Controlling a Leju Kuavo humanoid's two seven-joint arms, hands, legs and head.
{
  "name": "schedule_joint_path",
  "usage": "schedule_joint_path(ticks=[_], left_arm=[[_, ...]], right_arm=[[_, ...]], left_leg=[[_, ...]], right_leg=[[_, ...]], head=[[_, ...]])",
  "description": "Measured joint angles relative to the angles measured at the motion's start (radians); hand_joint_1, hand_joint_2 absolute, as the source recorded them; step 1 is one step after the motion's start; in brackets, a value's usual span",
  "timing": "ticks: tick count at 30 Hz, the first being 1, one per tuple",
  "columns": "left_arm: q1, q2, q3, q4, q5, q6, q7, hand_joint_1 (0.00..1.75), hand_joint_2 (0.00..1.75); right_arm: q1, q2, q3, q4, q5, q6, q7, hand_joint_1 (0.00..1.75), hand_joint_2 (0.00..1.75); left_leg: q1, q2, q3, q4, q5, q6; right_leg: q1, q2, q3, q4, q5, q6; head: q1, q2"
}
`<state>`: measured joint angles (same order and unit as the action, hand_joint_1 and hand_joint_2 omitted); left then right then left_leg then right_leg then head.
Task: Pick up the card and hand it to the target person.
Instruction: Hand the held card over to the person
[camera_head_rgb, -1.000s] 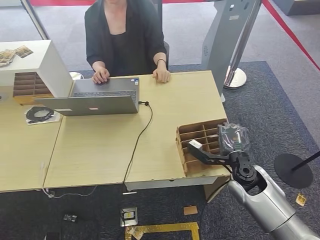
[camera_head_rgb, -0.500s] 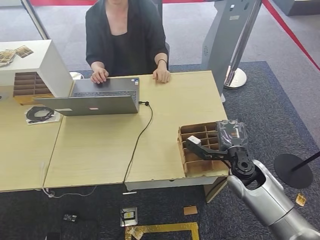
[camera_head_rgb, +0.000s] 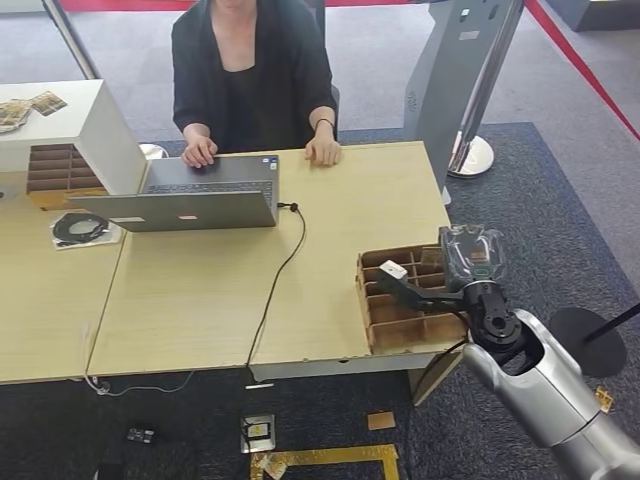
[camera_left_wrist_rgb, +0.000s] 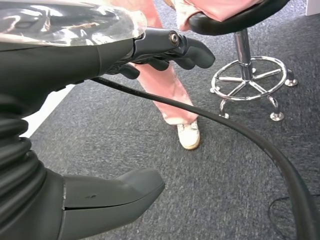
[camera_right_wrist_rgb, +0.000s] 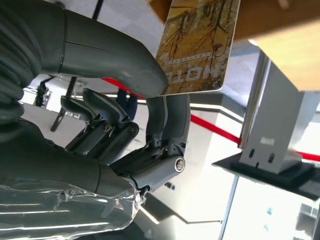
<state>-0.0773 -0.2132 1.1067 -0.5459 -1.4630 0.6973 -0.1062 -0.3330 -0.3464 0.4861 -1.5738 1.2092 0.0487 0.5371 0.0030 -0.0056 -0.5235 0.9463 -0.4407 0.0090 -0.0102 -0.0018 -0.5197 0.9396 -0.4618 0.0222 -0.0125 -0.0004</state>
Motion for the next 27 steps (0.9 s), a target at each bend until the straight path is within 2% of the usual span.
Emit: schedule_joint_path(ticks=[8, 13, 20, 27], left_arm=[[0.0, 0.0, 0.003, 0.0, 0.0, 0.0, -0.009, 0.0, 1.75], [0.0, 0.0, 0.008, -0.002, -0.005, 0.0, -0.012, 0.0, 1.75], [-0.001, 0.0, 0.011, -0.002, -0.016, 0.0, -0.015, 0.0, 1.75], [-0.002, -0.001, 0.01, -0.003, -0.014, 0.0, -0.026, 0.0, 1.75]], right_arm=[[-0.023, -0.014, 0.016, -0.085, 0.006, -0.004, -0.017, 1.75, 1.75], [-0.034, -0.014, 0.035, -0.11, 0.004, -0.039, -0.022, 1.75, 1.75], [-0.037, -0.007, 0.066, -0.092, 0.082, -0.228, -0.058, 1.75, 1.75], [-0.093, 0.055, 0.103, 0.078, 0.16, -0.467, -0.096, 1.75, 1.75]], left_leg=[[0.0, 0.0, 0.0, 0.0, 0.0, 0.0], [0.0, 0.0, 0.0, 0.0, 0.0, 0.0], [0.0, 0.0, 0.0, 0.0, 0.0, 0.0], [0.0, 0.0, 0.0, -0.001, 0.001, 0.0]], right_leg=[[0.0, 0.0, 0.0, 0.0, 0.0, 0.0], [0.0, 0.0, 0.0, 0.0, 0.0, 0.0], [0.0, 0.0, 0.0, 0.0, 0.0, 0.0], [0.0, 0.0, 0.001, 0.0, 0.0, 0.0]], head=[[0.001, 0.0], [0.001, 0.0], [0.002, 0.0], [0.002, 0.0]])
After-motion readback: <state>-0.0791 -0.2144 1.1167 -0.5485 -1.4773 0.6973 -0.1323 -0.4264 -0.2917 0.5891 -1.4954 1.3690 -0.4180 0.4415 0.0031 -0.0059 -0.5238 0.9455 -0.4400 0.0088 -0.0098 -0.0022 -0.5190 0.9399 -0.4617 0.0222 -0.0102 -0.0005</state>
